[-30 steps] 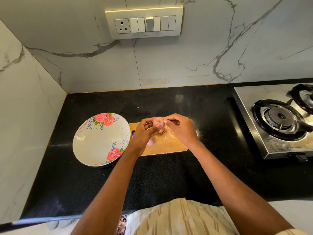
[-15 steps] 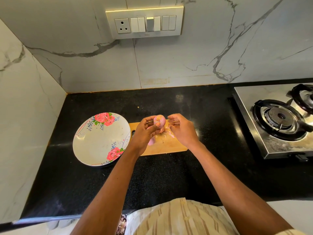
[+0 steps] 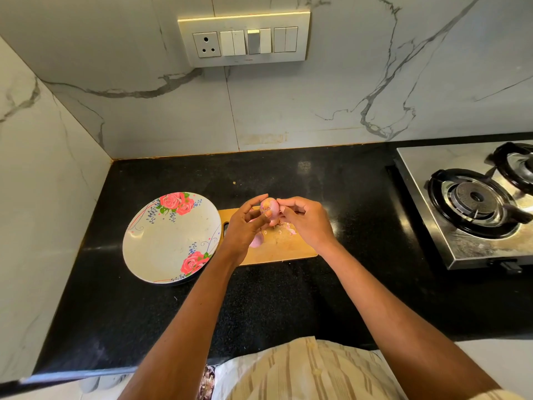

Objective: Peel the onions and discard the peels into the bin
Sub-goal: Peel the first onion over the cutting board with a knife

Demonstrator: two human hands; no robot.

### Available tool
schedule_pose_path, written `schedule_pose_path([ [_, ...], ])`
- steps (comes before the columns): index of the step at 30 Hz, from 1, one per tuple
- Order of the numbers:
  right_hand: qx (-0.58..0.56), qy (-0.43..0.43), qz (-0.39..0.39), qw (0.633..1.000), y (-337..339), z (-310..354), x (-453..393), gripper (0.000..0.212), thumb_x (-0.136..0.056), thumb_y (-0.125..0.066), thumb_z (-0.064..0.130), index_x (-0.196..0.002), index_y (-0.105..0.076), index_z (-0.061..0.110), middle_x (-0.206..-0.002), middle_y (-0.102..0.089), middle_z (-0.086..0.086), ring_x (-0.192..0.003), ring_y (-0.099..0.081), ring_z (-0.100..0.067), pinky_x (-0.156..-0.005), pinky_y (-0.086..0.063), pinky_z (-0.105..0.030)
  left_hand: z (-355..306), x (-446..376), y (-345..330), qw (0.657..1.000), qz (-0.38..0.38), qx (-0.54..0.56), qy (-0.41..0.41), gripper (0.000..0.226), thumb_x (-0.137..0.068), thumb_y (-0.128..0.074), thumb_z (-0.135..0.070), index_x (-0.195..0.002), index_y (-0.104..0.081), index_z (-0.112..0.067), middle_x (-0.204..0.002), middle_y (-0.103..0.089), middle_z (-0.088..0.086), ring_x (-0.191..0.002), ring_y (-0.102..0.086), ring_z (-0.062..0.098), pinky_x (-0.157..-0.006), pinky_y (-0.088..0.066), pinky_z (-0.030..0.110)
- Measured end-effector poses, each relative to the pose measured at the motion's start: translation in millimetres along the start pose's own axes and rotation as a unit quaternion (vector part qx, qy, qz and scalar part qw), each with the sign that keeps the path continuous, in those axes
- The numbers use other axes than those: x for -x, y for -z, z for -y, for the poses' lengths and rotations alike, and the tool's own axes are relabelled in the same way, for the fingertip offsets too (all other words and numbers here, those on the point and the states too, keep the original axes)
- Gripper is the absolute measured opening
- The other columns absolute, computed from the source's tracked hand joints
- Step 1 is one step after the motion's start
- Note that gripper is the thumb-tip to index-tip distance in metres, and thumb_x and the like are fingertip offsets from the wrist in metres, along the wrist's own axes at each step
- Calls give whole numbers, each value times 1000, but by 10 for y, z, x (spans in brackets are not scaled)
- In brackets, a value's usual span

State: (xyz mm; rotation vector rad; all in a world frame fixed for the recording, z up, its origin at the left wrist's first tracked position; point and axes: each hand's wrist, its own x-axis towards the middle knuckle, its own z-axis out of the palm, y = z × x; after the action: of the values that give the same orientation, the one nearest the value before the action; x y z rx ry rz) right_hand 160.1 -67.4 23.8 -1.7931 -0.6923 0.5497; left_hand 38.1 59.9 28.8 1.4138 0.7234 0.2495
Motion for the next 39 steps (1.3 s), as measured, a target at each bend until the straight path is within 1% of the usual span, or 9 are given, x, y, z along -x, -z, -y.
schedule_pose_path([
  [3,-1,-3,-12,1000,9,3,4,22,-96,-67,10,-110,-78,23,-104,-76,9,-99,-73,-11,-90,-60,-44,-6,4,-19,1000,-4,7,-2,42,-90,-75,-28,-127,-59,-38,-136,-62,-2,-125,-60,20,-106,-50,41],
  [5,-16,-12,5,1000,19,39,-1,21,-95,-69,15,-113,-77,24,-106,-76,10,-103,-71,-8,-95,-59,-41,-13,-6,-24,1000,-15,7,-3,41,-92,-74,-24,-127,-58,-37,-134,-62,-3,-122,-60,19,-106,-51,42],
  [8,-12,-9,36,999,43,113,14,26,-94,-72,26,-120,-74,23,-111,-75,13,-107,-68,0,-99,-56,-34,-20,-19,-19,1000,-25,7,0,39,-91,-75,-27,-123,-57,-38,-130,-64,-5,-119,-63,18,-105,-52,45],
  [13,8,20,27,999,65,112,15,24,-95,-71,22,-119,-75,20,-110,-75,10,-104,-68,1,-96,-57,-30,-11,-29,-14,1000,-29,2,-2,42,-89,-76,-30,-125,-56,-37,-131,-63,-7,-120,-61,17,-104,-53,41],
  [17,12,25,17,999,40,91,24,21,-96,-70,17,-116,-77,19,-107,-76,9,-101,-70,-3,-93,-59,-33,7,-19,-4,1000,-28,4,-7,44,-87,-77,-32,-125,-55,-36,-130,-62,-7,-119,-62,17,-98,-54,34],
  [23,-10,-3,6,1000,13,38,12,20,-96,-68,12,-112,-77,20,-102,-77,8,-95,-73,-7,-91,-60,-36,22,0,-14,999,-23,38,-8,45,-89,-77,-22,-128,-55,-25,-131,-62,2,-119,-64,23,-97,-58,42],
  [27,-11,11,44,999,47,88,16,27,-96,-71,20,-123,-73,19,-109,-74,13,-103,-68,3,-88,-55,-17,-45,19,-5,997,-13,69,-13,53,-81,-79,-30,-128,-56,-27,-128,-65,4,-112,-69,23,-93,-60,40],
  [31,47,43,51,997,62,91,16,29,-95,-71,26,-124,-72,23,-109,-71,22,-104,-64,11,-84,-49,-8,-70,18,8,998,0,55,-18,48,-82,-74,-34,-127,-59,-30,-125,-68,4,-107,-72,23,-93,-60,39],
  [39,69,59,28,995,93,63,8,19,-98,-68,22,-115,-75,24,-103,-73,18,-100,-69,-1,-89,-60,-30,-37,28,6,999,2,47,-5,33,-92,-70,-25,-124,-61,-29,-116,-71,-5,-100,-73,12,-82,-60,25],
])
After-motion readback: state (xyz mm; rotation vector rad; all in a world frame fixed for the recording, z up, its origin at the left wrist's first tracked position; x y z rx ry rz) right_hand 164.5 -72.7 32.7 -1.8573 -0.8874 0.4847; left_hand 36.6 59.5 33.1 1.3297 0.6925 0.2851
